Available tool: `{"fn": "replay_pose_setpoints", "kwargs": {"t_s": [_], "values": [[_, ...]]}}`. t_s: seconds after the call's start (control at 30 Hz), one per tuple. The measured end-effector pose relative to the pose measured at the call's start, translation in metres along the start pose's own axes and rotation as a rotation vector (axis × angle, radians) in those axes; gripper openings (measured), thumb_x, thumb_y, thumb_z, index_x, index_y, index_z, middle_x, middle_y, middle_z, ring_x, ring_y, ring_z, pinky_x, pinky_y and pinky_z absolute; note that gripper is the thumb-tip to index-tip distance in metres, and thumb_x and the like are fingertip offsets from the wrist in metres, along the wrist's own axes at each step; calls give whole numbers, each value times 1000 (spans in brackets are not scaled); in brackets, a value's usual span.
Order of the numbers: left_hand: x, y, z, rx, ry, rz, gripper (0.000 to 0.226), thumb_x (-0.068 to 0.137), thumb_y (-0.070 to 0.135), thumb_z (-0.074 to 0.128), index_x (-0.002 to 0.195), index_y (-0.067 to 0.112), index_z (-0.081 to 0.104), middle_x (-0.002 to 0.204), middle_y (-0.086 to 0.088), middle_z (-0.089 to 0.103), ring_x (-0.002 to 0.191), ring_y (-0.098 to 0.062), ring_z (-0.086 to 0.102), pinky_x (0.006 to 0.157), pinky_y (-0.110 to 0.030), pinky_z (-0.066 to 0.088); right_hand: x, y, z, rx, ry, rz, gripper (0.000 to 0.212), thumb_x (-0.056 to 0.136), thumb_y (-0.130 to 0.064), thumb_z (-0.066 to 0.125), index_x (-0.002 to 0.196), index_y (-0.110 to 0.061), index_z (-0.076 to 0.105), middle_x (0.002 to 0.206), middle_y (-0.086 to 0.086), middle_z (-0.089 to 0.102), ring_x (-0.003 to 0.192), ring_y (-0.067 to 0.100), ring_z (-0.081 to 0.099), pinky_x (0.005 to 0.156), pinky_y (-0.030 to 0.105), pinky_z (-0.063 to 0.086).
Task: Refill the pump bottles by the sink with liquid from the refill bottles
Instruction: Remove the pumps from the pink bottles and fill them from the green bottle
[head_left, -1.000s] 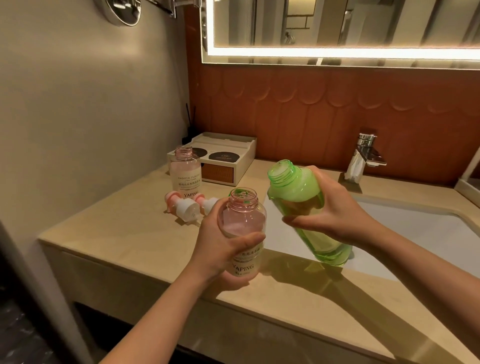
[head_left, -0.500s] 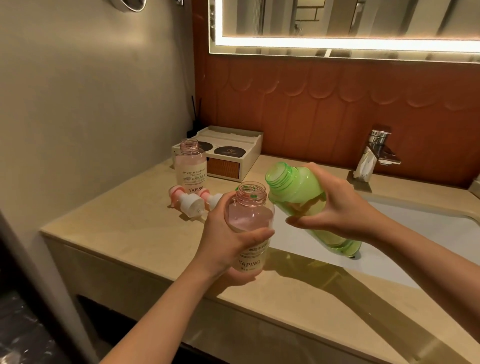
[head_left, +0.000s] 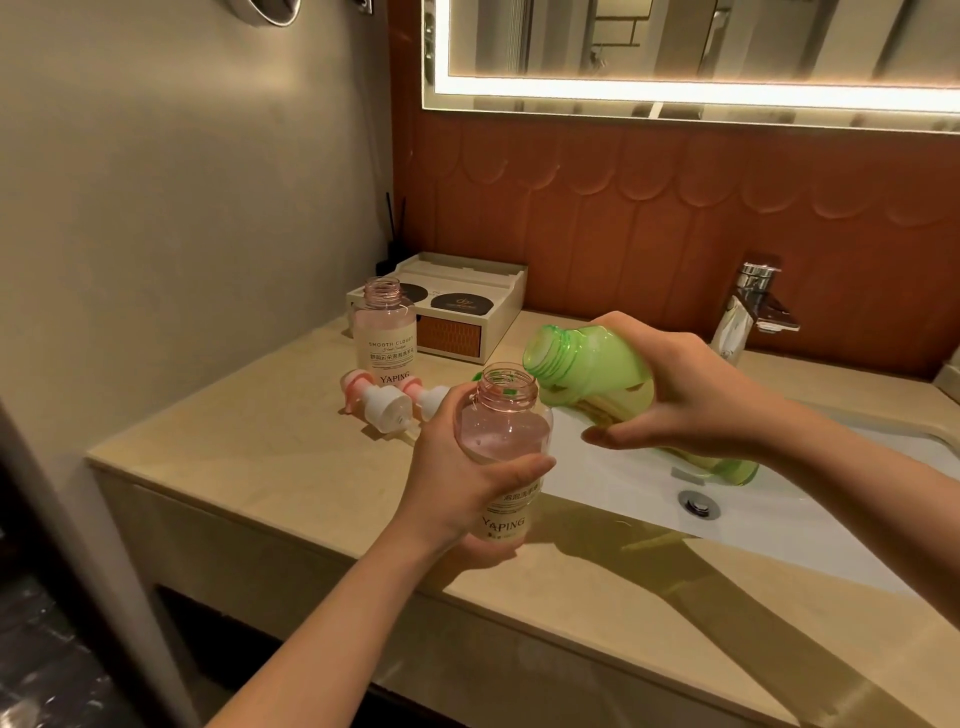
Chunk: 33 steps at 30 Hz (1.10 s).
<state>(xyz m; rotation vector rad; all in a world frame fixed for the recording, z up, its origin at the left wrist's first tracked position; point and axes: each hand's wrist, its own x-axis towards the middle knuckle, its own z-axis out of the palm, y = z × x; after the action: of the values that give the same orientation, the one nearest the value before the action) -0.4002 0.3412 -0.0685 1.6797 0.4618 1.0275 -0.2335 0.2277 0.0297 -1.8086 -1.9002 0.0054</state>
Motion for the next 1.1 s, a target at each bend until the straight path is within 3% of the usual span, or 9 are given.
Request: {"fn": "replay_pose_setpoints", "kwargs": {"t_s": [0.2,0.33,0.53,1.1], "values": [[-2,1,-1,0,-9,-2,75,49,33,86,115,20,53,107,4,65,100,-9,62,84,-24,51,2,-6,-7,-59,-49,24,61,62,-39,80,113,-29,48,94,-11,62,83,7,60,69,39,53],[-2,0,-2,-8,-18,-1,68,53,24,86,112,23,54,106,6,66,97,-4,63,79,-16,51,3,-10,-12,-113,-71,37,62,62,-45,78,113,-32,46,92,-9,61,81,10,59,68,42,52],[-3,2,-1,-25,-21,1,71,46,39,81,111,27,53,106,8,65,97,-3,62,78,-14,51,5,-15,-18,-184,-117,76,66,57,-58,70,114,-39,42,97,-8,61,86,16,58,72,45,52],[-2,-1,-2,-29,-23,16,69,49,37,82,110,28,53,105,8,65,96,-2,62,76,-11,50,8,-20,-23,-218,-149,83,69,56,-61,69,115,-38,42,102,-9,60,91,16,58,74,46,52]]}}
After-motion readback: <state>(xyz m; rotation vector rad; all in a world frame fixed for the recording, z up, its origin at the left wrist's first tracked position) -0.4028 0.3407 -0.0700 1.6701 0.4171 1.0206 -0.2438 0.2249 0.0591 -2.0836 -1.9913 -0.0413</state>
